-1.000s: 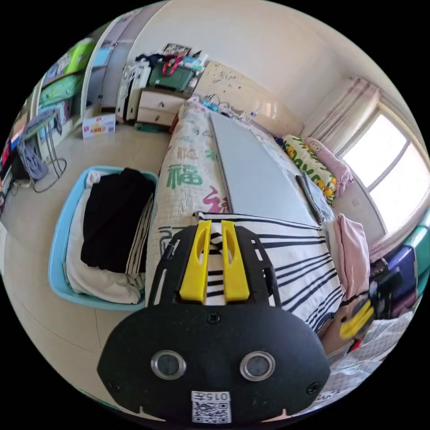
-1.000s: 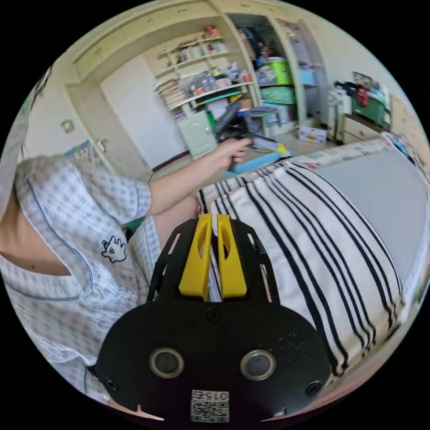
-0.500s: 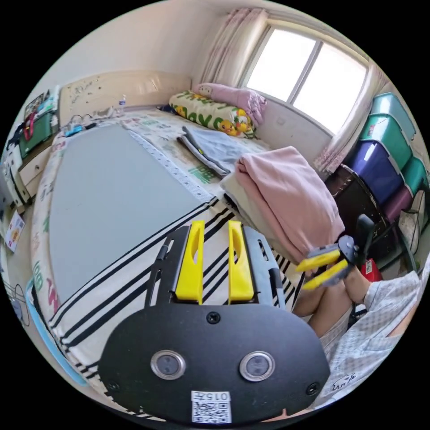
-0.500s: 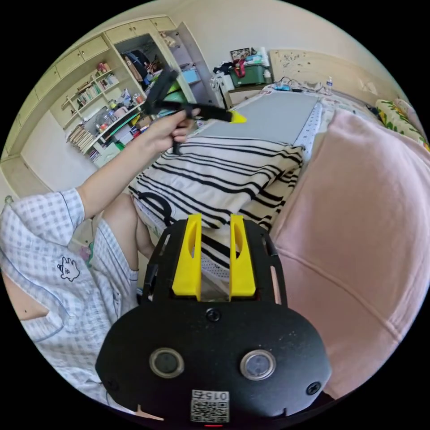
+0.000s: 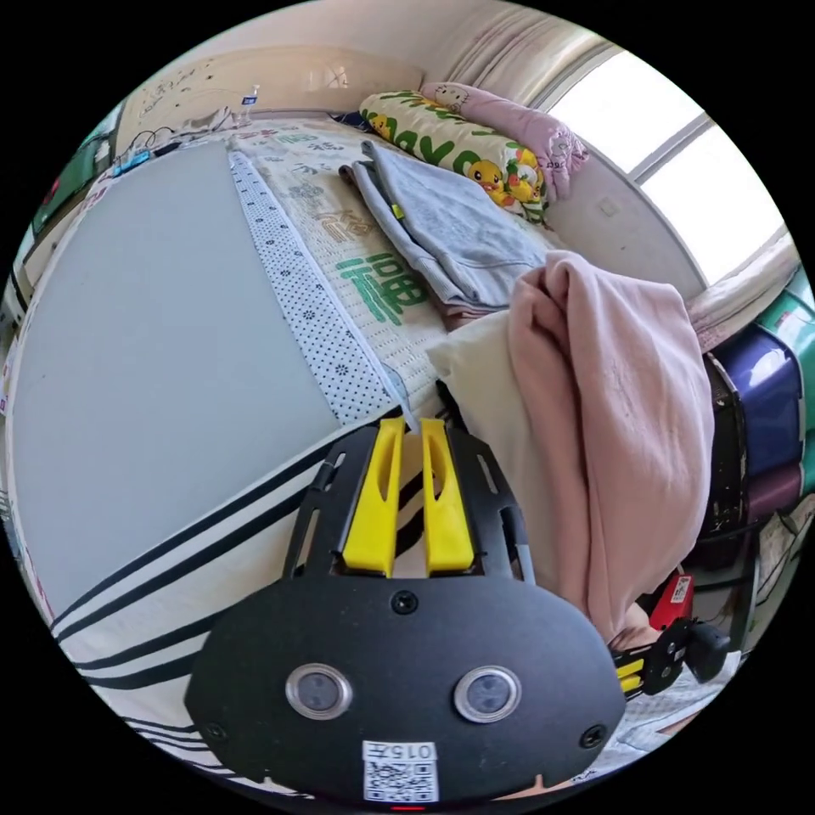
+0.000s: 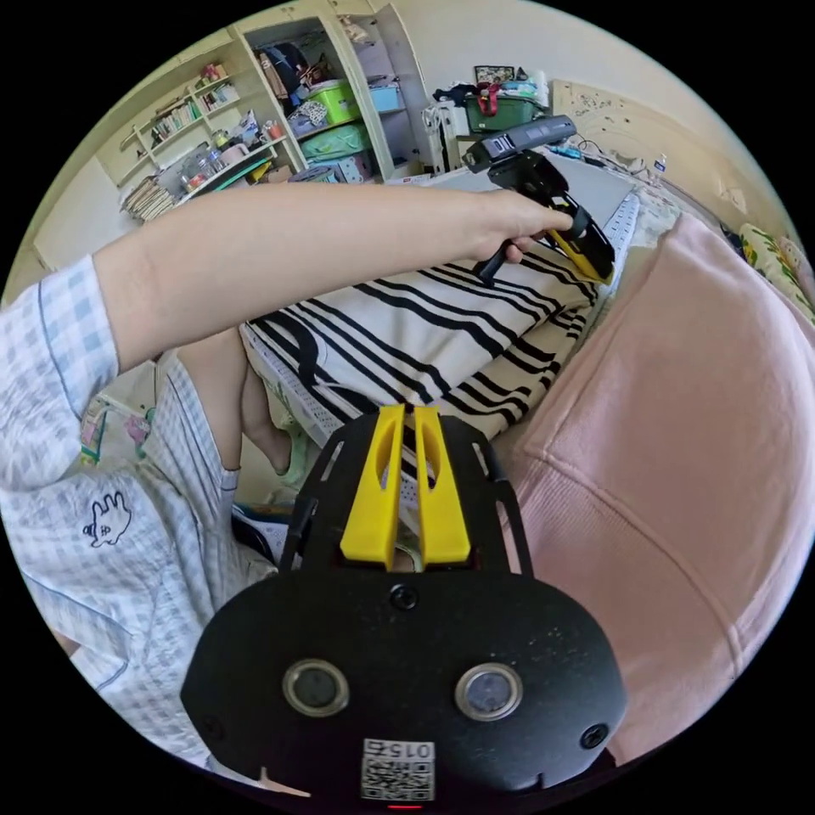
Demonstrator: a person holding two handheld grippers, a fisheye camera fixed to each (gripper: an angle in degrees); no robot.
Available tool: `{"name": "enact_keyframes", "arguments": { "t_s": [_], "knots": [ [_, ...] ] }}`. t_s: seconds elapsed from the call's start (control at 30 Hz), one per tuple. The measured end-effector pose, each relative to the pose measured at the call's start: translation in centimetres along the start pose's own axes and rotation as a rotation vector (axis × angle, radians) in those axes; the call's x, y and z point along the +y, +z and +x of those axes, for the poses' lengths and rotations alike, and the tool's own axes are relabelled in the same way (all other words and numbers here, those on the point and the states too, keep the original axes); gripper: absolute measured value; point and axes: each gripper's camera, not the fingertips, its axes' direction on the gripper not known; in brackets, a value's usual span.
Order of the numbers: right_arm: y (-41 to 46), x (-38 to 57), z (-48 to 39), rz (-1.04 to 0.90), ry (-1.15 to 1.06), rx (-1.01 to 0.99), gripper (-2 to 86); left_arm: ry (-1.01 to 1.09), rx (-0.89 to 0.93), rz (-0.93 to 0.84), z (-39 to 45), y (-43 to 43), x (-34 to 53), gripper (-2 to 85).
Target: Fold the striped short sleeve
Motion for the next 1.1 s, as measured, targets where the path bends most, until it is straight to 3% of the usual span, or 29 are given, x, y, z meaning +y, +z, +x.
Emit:
{"name": "enact_keyframes", "arguments": {
  "t_s": [0.17,0.3,0.43,0.67,0.93,1.1],
  "knots": [
    [-4.7,3.4,-0.5,0.052,-0.013,0.158,6.5,0.068,-0.067,0.065,-0.1,-1.1,0.6,6.7],
    [-3.2,2.6,-0.3,-0.045,-0.029,0.147,7.2,0.088,-0.115,-0.018,-0.4,0.5,0.0,9.8],
    [-1.9,1.3,-1.4,-0.107,-0.070,0.263,6.0,0.098,-0.131,-0.055,-0.2,2.9,-0.5,11.0],
    [-4.3,1.2,-3.0,-0.050,-0.089,0.388,7.8,0.123,-0.155,-0.108,-0.4,5.2,-1.1,11.6],
    [-3.0,-0.3,-1.5,-0.163,-0.105,0.273,4.1,0.130,-0.184,-0.115,-0.7,3.5,-1.9,7.2],
    [-9.6,0.9,2.8,0.075,0.034,0.021,3.0,0.165,-0.109,-0.062,-0.4,-0.5,-2.9,1.1]
  ]
}}
